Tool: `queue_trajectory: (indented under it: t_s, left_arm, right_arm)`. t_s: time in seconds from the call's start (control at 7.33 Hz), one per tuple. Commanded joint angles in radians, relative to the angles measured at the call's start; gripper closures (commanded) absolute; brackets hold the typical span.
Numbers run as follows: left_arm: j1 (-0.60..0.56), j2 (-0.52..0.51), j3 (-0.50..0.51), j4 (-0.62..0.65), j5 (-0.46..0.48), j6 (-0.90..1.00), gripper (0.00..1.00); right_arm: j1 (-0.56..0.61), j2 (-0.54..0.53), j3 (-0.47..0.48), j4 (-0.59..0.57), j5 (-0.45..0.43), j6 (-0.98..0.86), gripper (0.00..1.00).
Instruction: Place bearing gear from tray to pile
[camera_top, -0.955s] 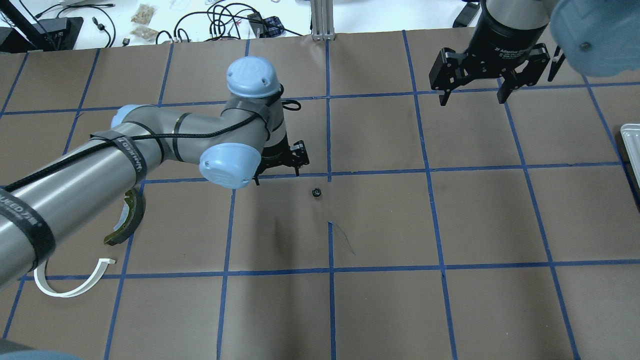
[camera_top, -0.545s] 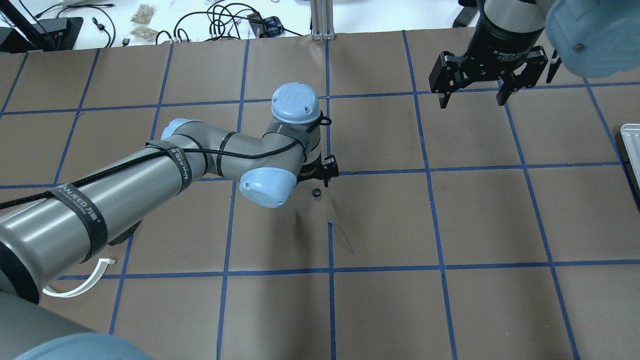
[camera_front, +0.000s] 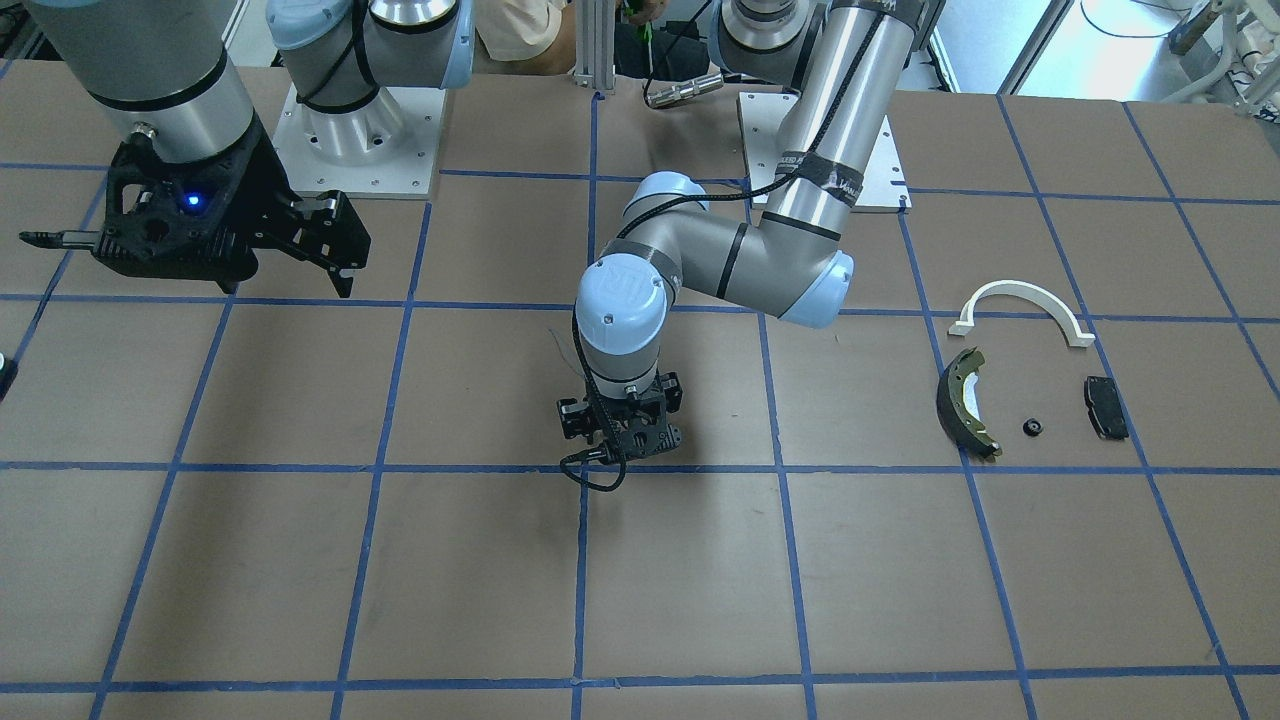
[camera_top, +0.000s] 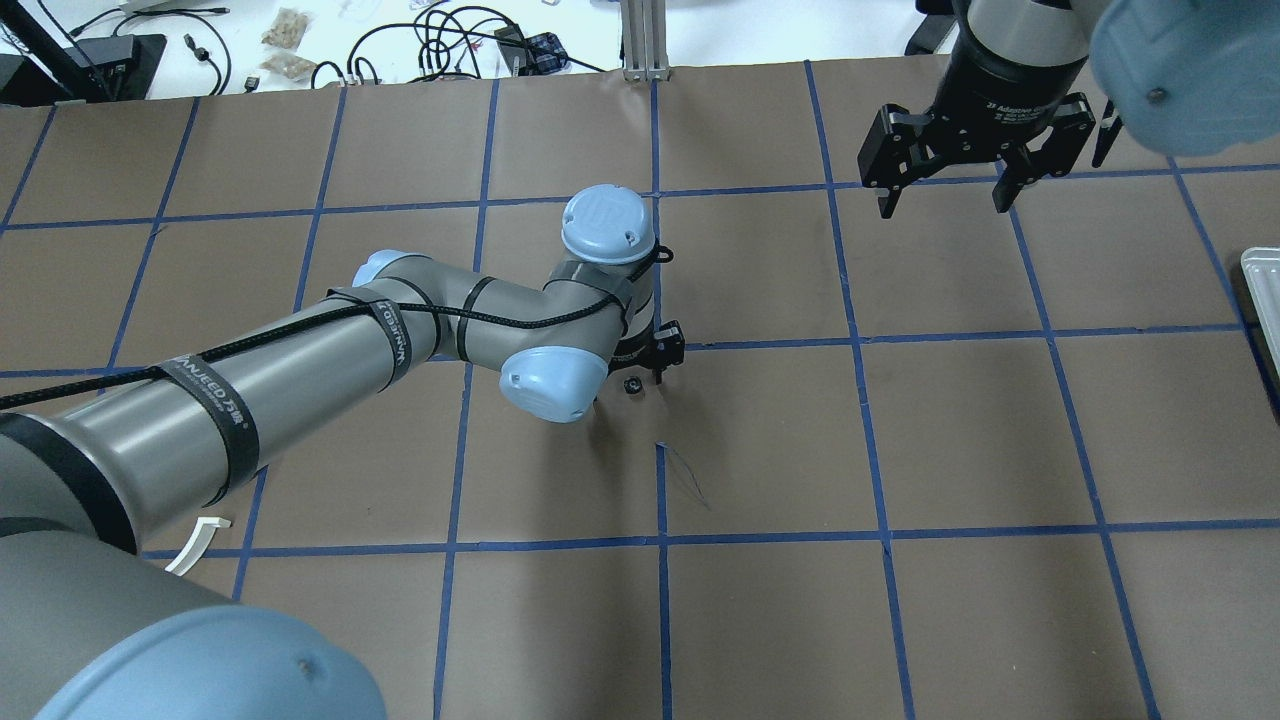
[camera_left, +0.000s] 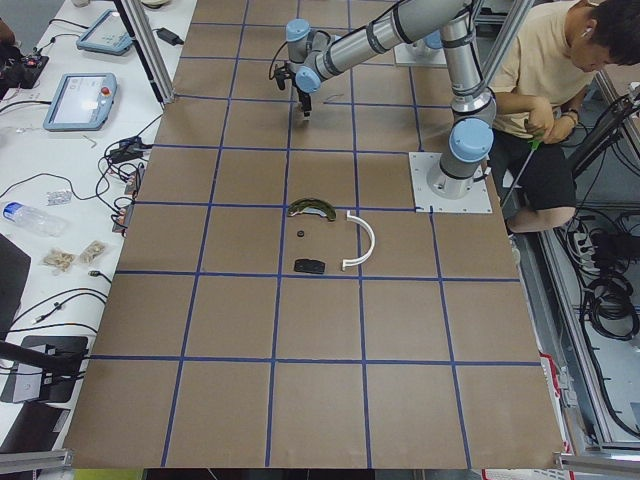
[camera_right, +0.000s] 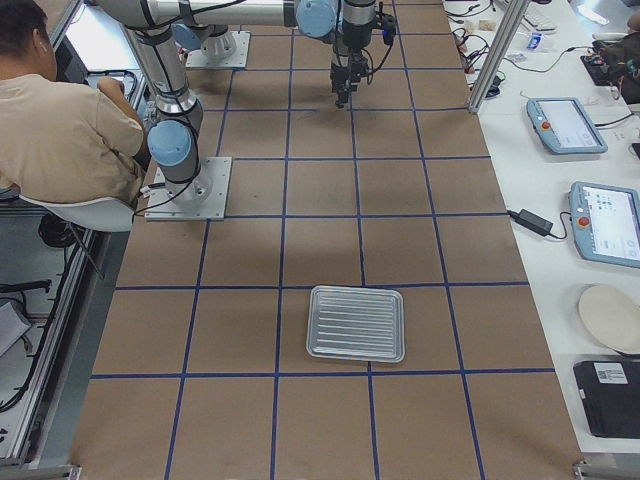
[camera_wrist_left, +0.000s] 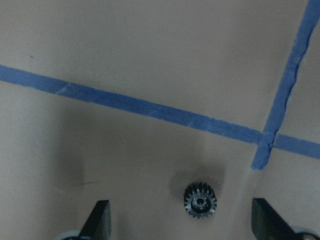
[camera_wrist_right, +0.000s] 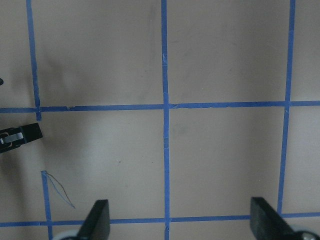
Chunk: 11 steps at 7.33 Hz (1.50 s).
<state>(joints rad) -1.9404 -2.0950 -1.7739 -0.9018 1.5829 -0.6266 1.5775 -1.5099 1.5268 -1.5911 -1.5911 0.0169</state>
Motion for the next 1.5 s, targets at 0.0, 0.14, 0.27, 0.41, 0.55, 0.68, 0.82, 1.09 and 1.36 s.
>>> queue_trajectory:
  t_s: [0.0, 0.14, 0.27, 0.41, 0.55, 0.68, 0.82, 1.09, 1.36]
  left_arm:
    - [0.000, 0.000, 0.005, 0.001, 0.000, 0.001, 0.96]
    - [0.000, 0.006, 0.005, 0.000, -0.001, 0.002, 1.00]
    - [0.004, 0.022, 0.008, -0.002, -0.003, 0.014, 1.00]
    - [0.024, 0.039, 0.013, -0.006, 0.000, 0.046, 1.00]
    - [0.088, 0.074, 0.027, -0.070, 0.002, 0.158, 1.00]
    - [0.169, 0.134, 0.034, -0.201, 0.011, 0.297, 1.00]
    - [0.283, 0.194, 0.042, -0.295, 0.023, 0.496, 1.00]
    - [0.558, 0.252, 0.022, -0.382, 0.160, 0.913, 1.00]
    - [0.793, 0.250, -0.001, -0.370, 0.216, 1.233, 1.00]
  right_arm:
    - [0.001, 0.000, 0.001, -0.001, -0.003, 0.000, 0.00]
    - [0.001, 0.000, 0.001, -0.001, -0.003, 0.000, 0.00]
    - [0.001, 0.000, 0.001, -0.001, -0.004, 0.000, 0.00]
    - [-0.001, -0.001, 0.001, -0.001, -0.003, 0.000, 0.00]
    - [-0.001, -0.001, 0.001, -0.001, -0.003, 0.000, 0.00]
    - [-0.001, 0.000, 0.001, -0.001, -0.006, -0.002, 0.00]
    - [-0.001, 0.000, 0.003, -0.001, -0.006, -0.002, 0.00]
    - [-0.001, 0.000, 0.001, -0.001, -0.007, -0.002, 0.00]
    - [0.001, 0.000, 0.003, -0.001, -0.006, -0.002, 0.00]
